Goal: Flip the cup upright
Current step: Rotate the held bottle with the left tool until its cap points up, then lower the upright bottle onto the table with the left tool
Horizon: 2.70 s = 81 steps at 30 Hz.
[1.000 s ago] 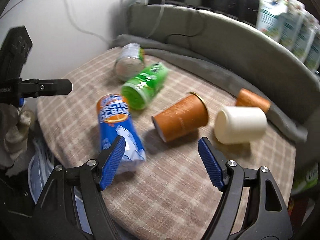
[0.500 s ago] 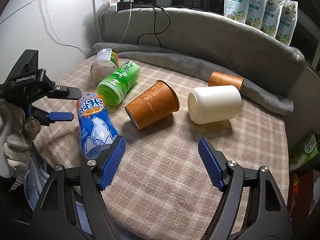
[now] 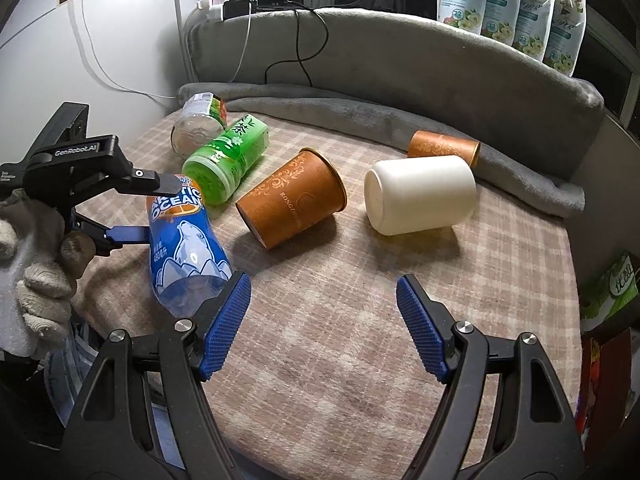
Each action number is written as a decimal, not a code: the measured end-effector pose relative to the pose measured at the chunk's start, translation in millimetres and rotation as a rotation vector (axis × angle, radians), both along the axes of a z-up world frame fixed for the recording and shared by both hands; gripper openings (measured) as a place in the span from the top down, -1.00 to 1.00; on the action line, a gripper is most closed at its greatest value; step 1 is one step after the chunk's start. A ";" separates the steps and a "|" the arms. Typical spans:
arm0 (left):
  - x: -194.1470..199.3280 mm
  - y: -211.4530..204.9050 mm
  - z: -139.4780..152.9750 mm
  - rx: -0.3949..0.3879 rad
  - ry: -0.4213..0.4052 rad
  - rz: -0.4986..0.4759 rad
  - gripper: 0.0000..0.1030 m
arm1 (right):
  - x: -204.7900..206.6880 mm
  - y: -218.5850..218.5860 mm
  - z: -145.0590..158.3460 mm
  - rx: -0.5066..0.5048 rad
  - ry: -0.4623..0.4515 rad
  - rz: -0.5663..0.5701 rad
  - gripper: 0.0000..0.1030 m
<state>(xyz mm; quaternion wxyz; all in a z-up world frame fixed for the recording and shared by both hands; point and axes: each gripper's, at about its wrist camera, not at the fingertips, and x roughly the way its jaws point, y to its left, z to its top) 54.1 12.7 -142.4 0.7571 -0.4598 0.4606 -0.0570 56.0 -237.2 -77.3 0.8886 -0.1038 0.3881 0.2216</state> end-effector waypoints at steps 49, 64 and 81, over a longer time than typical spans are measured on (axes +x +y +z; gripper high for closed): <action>-21.9 -43.0 69.8 0.619 -0.359 -0.153 -0.23 | -3.3 -5.2 8.0 0.020 -0.035 -0.042 -0.51; -22.4 -68.5 69.5 0.754 -0.408 -0.250 -0.23 | -8.0 -14.7 13.7 0.040 -0.054 -0.080 -0.51; -22.4 -93.0 67.6 0.783 -0.429 -0.351 -0.23 | -10.6 -30.0 20.0 0.074 -0.070 -0.135 -0.51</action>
